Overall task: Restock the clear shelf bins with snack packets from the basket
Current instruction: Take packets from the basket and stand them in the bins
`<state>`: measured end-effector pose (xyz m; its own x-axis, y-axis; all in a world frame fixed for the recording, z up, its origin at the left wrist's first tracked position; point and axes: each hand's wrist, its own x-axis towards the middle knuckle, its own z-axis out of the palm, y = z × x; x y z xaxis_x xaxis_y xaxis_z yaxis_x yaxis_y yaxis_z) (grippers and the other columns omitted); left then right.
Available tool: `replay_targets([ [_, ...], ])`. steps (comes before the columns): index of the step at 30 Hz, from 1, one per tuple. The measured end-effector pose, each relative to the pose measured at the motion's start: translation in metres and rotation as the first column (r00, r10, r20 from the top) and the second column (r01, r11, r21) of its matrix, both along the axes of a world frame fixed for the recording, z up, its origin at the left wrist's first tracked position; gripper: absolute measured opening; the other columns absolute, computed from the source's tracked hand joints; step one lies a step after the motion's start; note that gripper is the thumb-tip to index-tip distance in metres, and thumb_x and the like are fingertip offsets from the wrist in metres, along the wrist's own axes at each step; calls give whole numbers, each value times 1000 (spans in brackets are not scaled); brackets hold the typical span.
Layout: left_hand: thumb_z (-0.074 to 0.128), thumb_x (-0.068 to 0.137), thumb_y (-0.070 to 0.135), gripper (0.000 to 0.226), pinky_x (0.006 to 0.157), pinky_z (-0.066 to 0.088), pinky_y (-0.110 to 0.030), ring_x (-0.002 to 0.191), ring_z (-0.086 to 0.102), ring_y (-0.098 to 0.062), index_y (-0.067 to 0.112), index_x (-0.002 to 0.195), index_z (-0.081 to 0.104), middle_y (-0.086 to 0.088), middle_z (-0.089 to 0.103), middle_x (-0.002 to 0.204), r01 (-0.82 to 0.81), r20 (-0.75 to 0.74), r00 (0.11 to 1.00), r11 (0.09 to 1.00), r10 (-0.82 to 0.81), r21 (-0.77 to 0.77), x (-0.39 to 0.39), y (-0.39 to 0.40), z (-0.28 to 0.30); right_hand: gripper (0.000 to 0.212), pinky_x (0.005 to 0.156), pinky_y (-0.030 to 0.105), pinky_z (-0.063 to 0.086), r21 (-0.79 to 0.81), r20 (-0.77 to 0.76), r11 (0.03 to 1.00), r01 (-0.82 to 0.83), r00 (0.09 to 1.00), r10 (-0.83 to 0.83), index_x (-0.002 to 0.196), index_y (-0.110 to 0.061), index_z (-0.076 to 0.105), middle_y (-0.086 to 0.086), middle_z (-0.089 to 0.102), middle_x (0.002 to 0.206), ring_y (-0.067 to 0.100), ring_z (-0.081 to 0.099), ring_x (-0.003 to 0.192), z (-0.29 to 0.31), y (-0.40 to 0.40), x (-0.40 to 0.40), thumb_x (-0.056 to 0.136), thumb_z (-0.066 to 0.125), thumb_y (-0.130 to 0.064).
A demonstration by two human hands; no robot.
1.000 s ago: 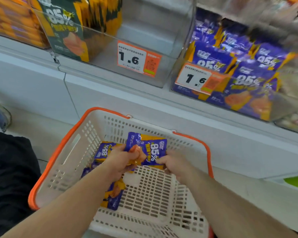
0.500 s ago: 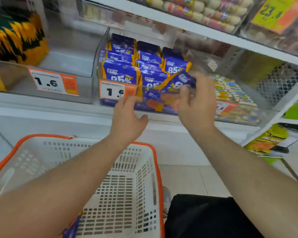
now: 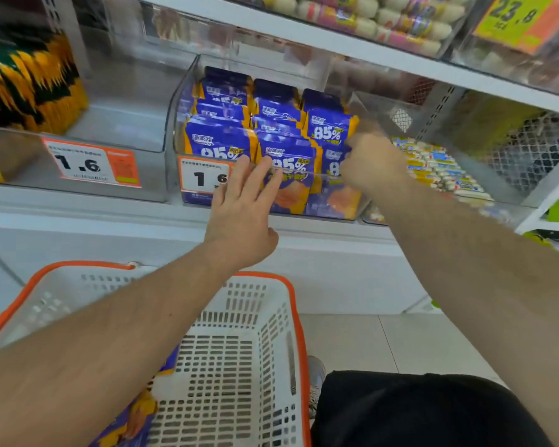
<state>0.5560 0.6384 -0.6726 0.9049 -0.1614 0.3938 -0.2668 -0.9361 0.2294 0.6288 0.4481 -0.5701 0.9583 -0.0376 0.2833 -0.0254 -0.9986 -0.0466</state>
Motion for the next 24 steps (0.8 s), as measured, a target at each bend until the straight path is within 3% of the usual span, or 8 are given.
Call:
replay_targets([
  [1, 67, 79, 29, 95, 116, 14, -46, 150, -10, -23, 25, 156, 12, 5, -1, 164, 13, -5, 1000, 1000, -13, -9, 0, 0, 0, 38, 90, 41, 48, 67, -5, 998, 17, 1000, -16, 113, -10, 62, 16, 56, 125, 38, 57, 109, -3, 2, 1, 81, 48, -23],
  [3, 67, 80, 26, 94, 119, 6, -43, 150, -12, -22, 22, 156, 12, 3, -2, 165, 51, 20, 999, 997, -50, -50, -3, 3, -5, 40, 84, 43, 51, 186, 210, 982, -28, 978, -12, 113, -8, 63, 16, 52, 128, 39, 59, 101, -12, 8, -1, 79, 47, -18],
  [6, 69, 76, 23, 93, 118, 2, -41, 151, -3, -22, 15, 155, 21, -1, 7, 164, 110, 66, 992, 988, -103, -111, -12, 13, -26, 33, 68, 42, 49, 148, 646, 938, -312, 749, 147, 103, -5, 68, 20, 58, 109, 37, 60, 85, -30, 31, -17, 76, 49, -12],
  [10, 65, 81, 21, 88, 118, 5, -40, 150, -4, -14, 18, 155, 18, 5, 6, 164, 79, -133, 985, 971, -111, -224, -28, 35, -63, 18, 64, 41, 47, 144, 686, 774, -617, 626, 371, 87, -1, 67, 19, 57, 90, 34, 57, 74, -72, 90, -49, 75, 54, -7],
  [14, 62, 85, 20, 81, 119, 8, -42, 150, 3, -13, 22, 155, 20, 8, 16, 162, -52, -326, 944, 951, -53, -306, -49, 80, -102, 19, 64, 36, 48, 368, 506, 676, -638, 748, 430, 80, -4, 65, 14, 59, 86, 33, 60, 73, -145, 147, -71, 77, 49, -12],
  [19, 56, 93, 16, 67, 120, 11, -38, 150, 9, -13, 25, 153, 27, 5, 21, 161, -373, -599, 791, 873, 123, -313, -87, 153, -136, 8, 65, 38, 47, 646, -4, 722, -249, 944, 329, 76, -9, 61, 7, 59, 80, 28, 55, 73, -248, 191, -87, 83, 58, -8],
  [21, 56, 94, 17, 63, 120, 19, -40, 149, 17, -18, 25, 151, 30, 4, 25, 159, -497, -666, 725, 801, 174, -332, -98, 180, -151, 14, 67, 41, 46, 654, -273, 756, -30, 922, 274, 77, -7, 59, 10, 59, 76, 28, 55, 73, -281, 207, -96, 89, 56, -13],
  [24, 59, 93, 23, 60, 114, 32, -42, 142, 33, -23, 25, 149, 36, 0, 34, 156, -616, -726, 642, 730, 247, -297, -110, 209, -168, 18, 63, 35, 42, 650, -597, 715, 256, 755, 272, 79, -8, 59, 10, 59, 80, 28, 55, 75, -313, 233, -109, 94, 51, -12],
])
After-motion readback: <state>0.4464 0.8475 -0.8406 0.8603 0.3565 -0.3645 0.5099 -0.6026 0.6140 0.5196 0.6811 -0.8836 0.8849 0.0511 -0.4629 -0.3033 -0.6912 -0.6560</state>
